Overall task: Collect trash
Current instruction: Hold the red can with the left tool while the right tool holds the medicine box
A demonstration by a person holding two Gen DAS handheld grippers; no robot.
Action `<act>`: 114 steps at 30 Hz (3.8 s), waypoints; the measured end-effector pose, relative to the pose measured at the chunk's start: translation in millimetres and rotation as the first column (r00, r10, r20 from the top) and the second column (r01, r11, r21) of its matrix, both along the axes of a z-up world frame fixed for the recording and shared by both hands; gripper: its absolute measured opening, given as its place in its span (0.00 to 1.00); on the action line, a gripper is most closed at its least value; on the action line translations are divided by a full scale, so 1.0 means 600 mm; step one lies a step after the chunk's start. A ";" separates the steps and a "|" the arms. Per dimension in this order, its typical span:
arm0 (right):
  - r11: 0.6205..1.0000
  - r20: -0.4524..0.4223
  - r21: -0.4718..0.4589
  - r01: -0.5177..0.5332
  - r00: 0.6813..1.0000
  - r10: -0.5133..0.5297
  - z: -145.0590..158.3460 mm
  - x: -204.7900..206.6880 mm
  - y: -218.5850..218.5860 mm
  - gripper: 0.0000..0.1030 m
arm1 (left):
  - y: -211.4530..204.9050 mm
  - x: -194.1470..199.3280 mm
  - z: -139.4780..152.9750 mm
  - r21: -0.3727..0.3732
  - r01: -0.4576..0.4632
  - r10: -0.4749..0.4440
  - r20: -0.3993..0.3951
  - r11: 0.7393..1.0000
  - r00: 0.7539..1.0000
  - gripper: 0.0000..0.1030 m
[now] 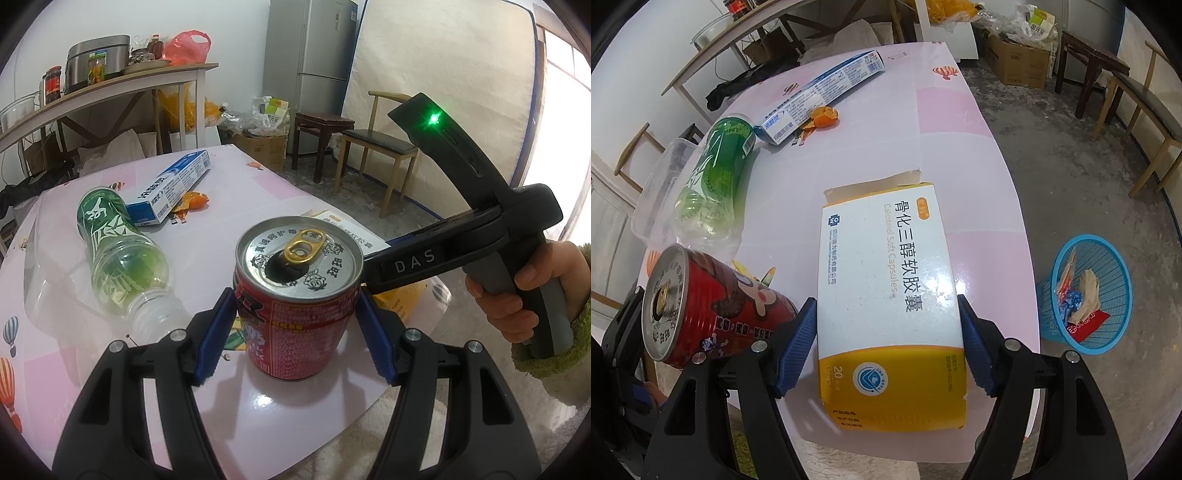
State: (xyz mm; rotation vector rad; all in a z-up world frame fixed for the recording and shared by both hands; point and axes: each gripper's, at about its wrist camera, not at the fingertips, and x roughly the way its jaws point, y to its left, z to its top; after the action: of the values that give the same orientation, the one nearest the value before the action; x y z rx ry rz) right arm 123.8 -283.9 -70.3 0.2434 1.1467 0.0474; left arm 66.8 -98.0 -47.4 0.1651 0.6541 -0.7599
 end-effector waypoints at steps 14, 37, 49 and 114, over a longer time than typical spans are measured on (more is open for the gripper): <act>1.000 -0.007 -0.016 0.006 1.000 -0.007 0.000 -0.002 -0.007 0.69 | -0.001 -0.002 0.000 -0.001 0.001 -0.001 0.001 1.000 1.000 0.60; 0.994 -0.019 -0.100 -0.054 0.998 0.052 0.008 -0.007 0.004 0.75 | 0.002 -0.002 0.001 -0.007 0.001 -0.001 0.002 1.000 1.000 0.60; 0.995 -0.018 -0.087 -0.050 0.999 0.049 0.006 -0.004 0.005 0.75 | 0.006 -0.008 0.004 -0.004 0.001 -0.001 0.009 1.000 1.000 0.60; 0.995 0.079 0.069 0.073 0.994 -0.079 0.049 -0.021 -0.041 0.66 | 0.013 -0.021 0.024 -0.097 -0.022 0.022 -0.007 0.995 1.000 0.60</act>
State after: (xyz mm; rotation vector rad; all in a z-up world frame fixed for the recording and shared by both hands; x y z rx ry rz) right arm 111.2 -308.4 -41.1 0.3403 1.0547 0.0276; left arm 54.4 -90.5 -33.0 0.0666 0.6226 -0.7697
